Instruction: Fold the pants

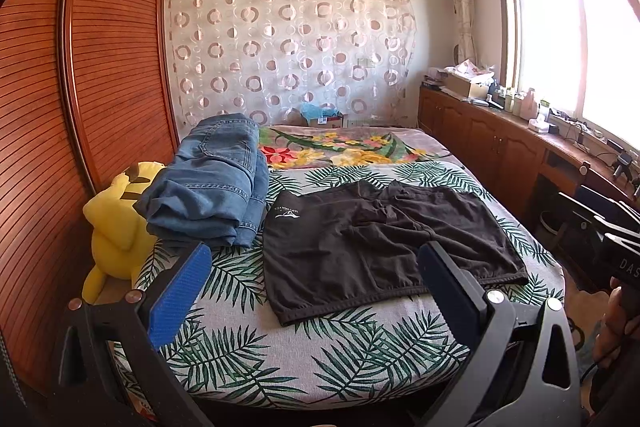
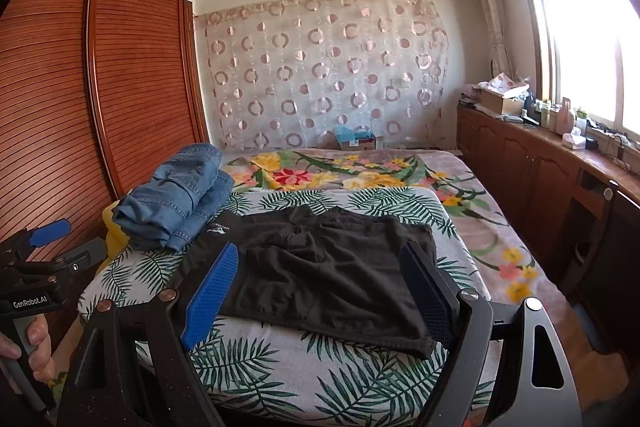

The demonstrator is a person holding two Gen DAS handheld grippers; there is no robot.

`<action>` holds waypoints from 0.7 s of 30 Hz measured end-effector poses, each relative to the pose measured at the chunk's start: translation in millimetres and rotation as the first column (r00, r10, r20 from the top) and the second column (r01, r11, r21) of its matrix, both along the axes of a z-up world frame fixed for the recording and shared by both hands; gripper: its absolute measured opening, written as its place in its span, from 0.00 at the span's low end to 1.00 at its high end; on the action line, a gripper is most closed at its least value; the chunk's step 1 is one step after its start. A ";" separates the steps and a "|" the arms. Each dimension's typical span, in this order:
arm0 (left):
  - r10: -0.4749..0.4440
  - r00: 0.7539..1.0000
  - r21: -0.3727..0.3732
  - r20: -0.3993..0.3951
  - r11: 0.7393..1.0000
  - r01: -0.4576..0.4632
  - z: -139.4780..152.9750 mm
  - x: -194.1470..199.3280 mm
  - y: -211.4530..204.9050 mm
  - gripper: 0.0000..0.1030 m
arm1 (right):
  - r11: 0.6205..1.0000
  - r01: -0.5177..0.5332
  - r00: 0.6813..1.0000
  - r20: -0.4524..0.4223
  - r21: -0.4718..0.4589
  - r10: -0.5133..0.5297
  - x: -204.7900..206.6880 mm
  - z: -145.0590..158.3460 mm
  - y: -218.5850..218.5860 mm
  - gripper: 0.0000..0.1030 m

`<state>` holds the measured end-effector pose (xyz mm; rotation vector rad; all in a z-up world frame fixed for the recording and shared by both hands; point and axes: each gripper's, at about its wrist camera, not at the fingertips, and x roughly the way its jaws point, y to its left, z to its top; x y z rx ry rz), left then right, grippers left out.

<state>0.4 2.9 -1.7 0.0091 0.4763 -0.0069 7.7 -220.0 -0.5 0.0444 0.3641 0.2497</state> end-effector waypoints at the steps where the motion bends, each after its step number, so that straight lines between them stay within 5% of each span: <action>1: -0.001 1.000 -0.001 0.000 1.000 0.001 0.0 0.0 0.1 1.00 | 1.000 0.000 1.000 -0.001 -0.002 0.000 0.1 -0.5 0.4 0.82; 21: 0.008 1.000 -0.011 0.011 1.000 -0.008 -4.9 3.1 3.2 1.00 | 1.000 0.004 1.000 -0.004 0.001 -0.004 3.6 -0.3 0.8 0.82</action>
